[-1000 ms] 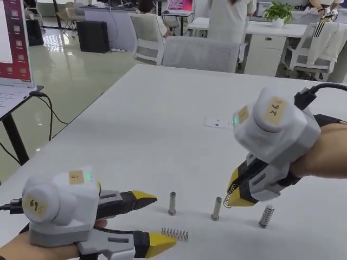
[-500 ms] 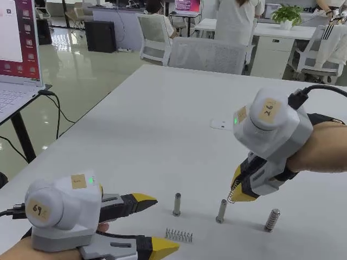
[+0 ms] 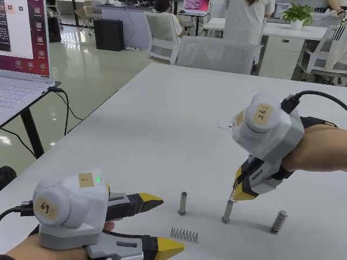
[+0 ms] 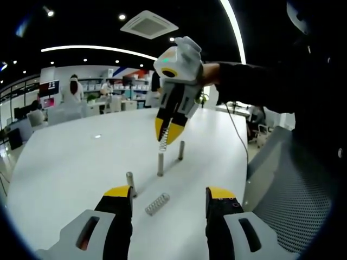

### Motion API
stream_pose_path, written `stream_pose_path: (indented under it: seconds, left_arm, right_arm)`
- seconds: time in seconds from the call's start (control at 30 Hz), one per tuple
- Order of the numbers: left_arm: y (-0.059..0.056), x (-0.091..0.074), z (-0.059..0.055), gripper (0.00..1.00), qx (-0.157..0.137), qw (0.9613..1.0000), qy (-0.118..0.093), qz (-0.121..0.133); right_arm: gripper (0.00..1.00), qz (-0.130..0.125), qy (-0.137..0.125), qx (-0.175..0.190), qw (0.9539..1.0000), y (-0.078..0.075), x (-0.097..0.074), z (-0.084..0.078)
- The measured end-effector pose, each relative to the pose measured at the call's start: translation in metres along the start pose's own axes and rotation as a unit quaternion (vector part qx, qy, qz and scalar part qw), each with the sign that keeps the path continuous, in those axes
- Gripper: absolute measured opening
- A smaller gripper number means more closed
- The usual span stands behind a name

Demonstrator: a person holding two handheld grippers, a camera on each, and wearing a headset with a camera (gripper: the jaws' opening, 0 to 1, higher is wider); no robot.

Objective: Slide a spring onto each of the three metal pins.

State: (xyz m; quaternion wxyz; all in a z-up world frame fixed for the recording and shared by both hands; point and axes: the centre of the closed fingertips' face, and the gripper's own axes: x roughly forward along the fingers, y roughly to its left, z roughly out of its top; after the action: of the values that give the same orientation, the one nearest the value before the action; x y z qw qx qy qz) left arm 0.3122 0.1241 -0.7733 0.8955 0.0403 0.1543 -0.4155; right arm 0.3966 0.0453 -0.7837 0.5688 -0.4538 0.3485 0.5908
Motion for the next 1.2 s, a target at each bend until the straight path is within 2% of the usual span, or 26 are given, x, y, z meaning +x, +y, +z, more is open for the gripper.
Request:
stream_pose_path:
  seconds: [0.53, 1.2]
  left_arm:
    - [0.001, 0.001, -0.001, 0.47, 0.001, 1.0, 0.001, 0.0]
    - [0.0, 0.001, -0.001, 0.45, 0.002, 1.0, 0.004, -0.001]
  right_arm:
    - [0.08, 0.008, 0.01, 0.002, 0.9999, -0.002, 0.009, -0.003]
    - [0.08, 0.021, 0.027, 0.008, 0.9994, 0.001, 0.032, -0.011]
